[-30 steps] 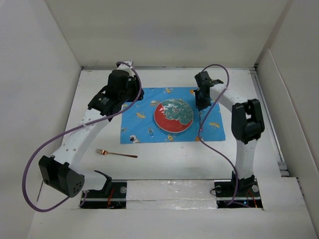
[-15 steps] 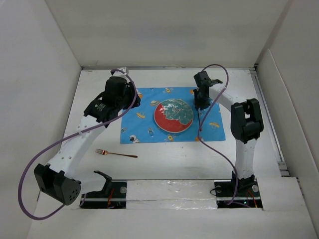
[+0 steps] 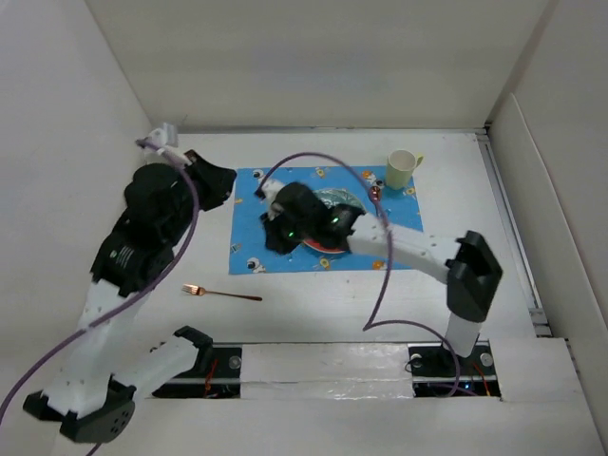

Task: Set the dinner table for one person

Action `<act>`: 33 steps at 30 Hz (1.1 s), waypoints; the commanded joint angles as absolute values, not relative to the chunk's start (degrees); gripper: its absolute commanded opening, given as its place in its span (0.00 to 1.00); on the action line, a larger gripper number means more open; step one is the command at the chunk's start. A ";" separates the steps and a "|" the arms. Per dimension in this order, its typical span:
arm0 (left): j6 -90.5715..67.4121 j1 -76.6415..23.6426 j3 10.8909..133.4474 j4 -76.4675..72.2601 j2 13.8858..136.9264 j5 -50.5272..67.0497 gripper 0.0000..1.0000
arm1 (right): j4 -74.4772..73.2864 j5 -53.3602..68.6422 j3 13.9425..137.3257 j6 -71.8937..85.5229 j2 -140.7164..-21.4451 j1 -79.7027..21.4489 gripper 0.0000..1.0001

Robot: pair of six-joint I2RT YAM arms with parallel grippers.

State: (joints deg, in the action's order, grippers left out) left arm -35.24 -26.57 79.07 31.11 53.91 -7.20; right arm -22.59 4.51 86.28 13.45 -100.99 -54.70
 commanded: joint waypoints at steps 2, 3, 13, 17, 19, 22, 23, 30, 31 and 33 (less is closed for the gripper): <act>-43.15 -26.54 77.87 33.74 43.45 -13.17 0.20 | -17.32 6.24 90.59 9.86 -111.69 -63.69 0.39; -43.76 -26.54 78.31 34.62 42.55 -13.71 0.25 | -16.88 5.02 91.75 9.15 -113.36 -64.94 0.46; -41.05 -26.54 86.40 44.21 42.54 -13.89 0.36 | -19.50 -1.74 109.41 3.96 -133.05 -73.21 0.58; -39.12 -26.54 86.57 44.65 42.89 -13.01 0.36 | -20.56 -4.83 114.95 2.29 -137.98 -75.32 0.58; -38.32 -26.54 87.01 44.91 43.07 -12.66 0.36 | -21.87 -5.01 117.67 2.11 -140.62 -75.32 0.57; -37.01 -26.54 87.45 45.44 43.15 -12.83 0.36 | -21.28 -6.32 117.69 2.11 -142.03 -76.03 0.50; -36.74 -26.54 87.54 45.61 43.15 -12.92 0.36 | -20.57 -6.94 116.29 2.11 -142.03 -76.72 0.45; -34.63 -26.54 87.72 44.65 43.33 -13.10 0.36 | -21.97 -17.74 119.51 7.37 -143.44 -77.96 0.00; -34.37 -26.54 87.45 44.21 43.42 -13.01 0.36 | -22.49 -18.54 120.14 8.43 -142.65 -77.09 0.00; -34.10 -26.54 86.93 42.99 43.42 -12.92 0.36 | -23.11 -19.94 121.63 12.64 -139.49 -75.42 0.00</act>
